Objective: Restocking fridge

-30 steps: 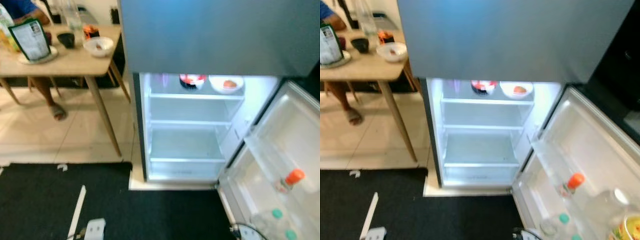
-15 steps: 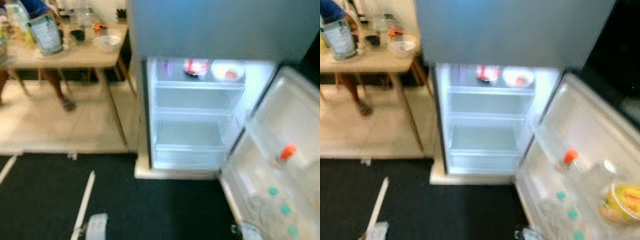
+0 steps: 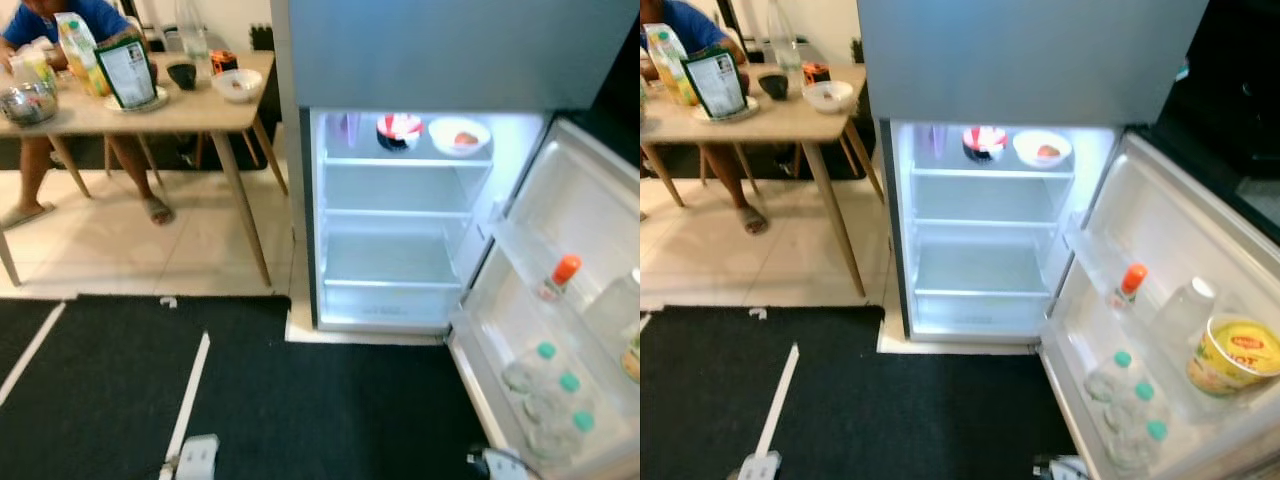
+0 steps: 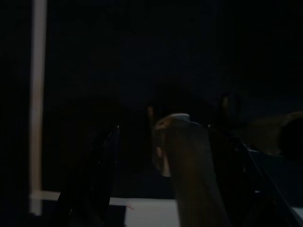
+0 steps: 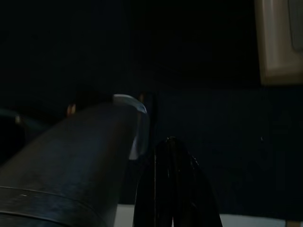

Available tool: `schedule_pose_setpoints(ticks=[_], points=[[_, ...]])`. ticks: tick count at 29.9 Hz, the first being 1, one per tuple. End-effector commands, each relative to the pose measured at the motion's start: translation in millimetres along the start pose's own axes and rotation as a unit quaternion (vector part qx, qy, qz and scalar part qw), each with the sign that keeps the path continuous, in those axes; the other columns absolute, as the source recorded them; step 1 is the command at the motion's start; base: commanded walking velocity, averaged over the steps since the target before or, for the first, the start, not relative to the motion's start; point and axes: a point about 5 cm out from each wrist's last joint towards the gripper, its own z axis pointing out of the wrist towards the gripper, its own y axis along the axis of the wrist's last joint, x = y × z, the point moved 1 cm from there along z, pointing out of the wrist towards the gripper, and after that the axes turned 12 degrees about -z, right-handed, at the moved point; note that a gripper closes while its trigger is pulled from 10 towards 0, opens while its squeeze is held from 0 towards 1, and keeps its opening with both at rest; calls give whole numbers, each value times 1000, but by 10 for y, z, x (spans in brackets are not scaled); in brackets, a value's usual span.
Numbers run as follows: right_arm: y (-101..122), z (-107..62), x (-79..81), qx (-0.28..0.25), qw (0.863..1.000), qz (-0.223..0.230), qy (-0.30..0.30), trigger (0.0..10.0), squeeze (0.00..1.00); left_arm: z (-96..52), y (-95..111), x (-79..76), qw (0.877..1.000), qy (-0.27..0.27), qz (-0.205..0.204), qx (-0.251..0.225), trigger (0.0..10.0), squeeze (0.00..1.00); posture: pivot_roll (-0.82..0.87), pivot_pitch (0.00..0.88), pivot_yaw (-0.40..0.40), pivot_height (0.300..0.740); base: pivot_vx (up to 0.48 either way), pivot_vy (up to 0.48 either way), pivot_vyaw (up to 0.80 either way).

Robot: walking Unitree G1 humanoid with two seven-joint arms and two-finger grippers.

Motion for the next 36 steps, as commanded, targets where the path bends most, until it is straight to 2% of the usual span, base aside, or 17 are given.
schedule_pose_setpoints(ticks=[1, 4, 19, 29, 36], points=[[-38, -11, -12, 5, 1000, 5, -2, 10000, 0, -8, -29, 24, 1000, 3, 1, 5, 10000, 0, -55, 60, -19, 740, -285, 0, 0], [-41, -11, -10, 6, 1000, 4, -2, 10000, 0, -8, -30, 24, 1000, 3, 1, 5, 10000, 0, -55, 60, -19, 740, -285, 0, 0], [-40, -12, -12, 4, 1000, 8, -4, 10000, 0, -16, -58, 7, 1000, -21, -12, 11, 10000, 0, -57, 67, -20, 740, 0, 0, 0], [-34, -8, 3, 2, 1000, 8, -3, 10000, 0, -17, -88, -12, 999, -30, -11, 18, 10000, 0, -58, 70, -16, 740, 0, -472, 0], [-38, -11, -6, 2, 1000, 9, -5, 10000, 0, -16, -78, -13, 999, -30, -20, 13, 10000, 0, -57, 68, -18, 740, 0, 0, 0]])
